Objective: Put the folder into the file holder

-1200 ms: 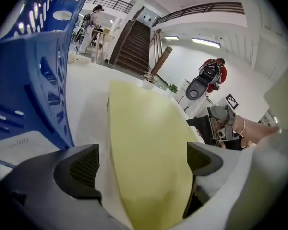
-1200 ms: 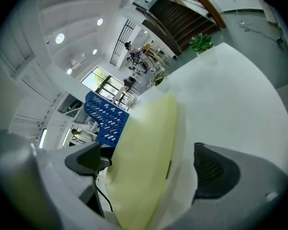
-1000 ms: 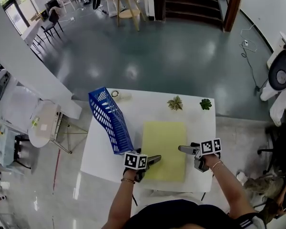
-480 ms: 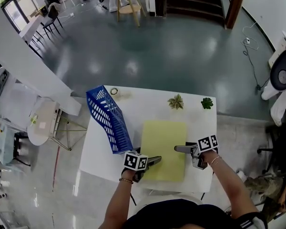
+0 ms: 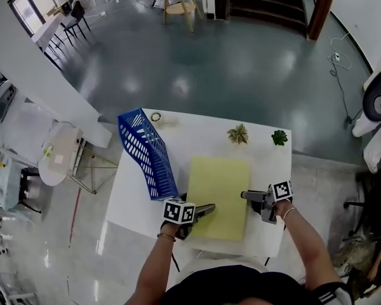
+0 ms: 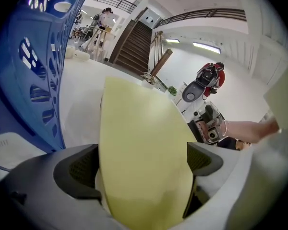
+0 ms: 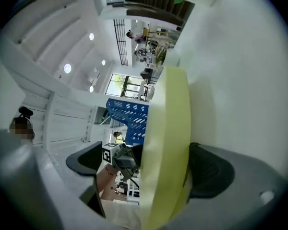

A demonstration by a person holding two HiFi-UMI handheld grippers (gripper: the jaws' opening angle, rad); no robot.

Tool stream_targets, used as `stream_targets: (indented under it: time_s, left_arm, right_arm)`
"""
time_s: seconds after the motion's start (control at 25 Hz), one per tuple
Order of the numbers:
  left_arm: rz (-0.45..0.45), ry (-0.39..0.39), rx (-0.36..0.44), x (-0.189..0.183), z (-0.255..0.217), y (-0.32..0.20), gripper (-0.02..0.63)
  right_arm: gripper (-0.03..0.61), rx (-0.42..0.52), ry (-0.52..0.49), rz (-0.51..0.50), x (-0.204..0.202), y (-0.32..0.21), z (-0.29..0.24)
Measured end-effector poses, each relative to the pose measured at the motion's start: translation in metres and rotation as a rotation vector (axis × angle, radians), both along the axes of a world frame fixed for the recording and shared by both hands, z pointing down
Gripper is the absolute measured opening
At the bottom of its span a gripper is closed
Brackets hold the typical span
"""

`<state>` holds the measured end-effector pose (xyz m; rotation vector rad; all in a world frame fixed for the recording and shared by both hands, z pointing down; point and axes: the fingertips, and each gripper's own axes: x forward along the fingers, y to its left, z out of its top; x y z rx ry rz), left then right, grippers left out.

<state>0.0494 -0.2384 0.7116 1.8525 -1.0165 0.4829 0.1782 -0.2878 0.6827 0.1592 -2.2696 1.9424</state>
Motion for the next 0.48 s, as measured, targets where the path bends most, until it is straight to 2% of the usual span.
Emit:
stream_targets:
  time_s: [0.16, 0.32, 0.48]
  left_arm:
    - [0.006, -0.004, -0.001, 0.0003, -0.0002, 0.0017, 0.56]
    - [0.006, 0.007, 0.004, 0.0016, 0.0001, 0.0021, 0.56]
    - [0.017, 0.003, 0.006, 0.0019, 0.0004, 0.0036, 0.56]
  right_arm:
    - [0.554, -0.036, -0.055, -0.029, 0.0002, 0.0003, -0.0043]
    - [0.545, -0.032, -0.089, -0.034, 0.002, 0.0014, -0.006]
    - [0.447, -0.048, -0.105, -0.042, 0.0068, 0.0042, -0.0032]
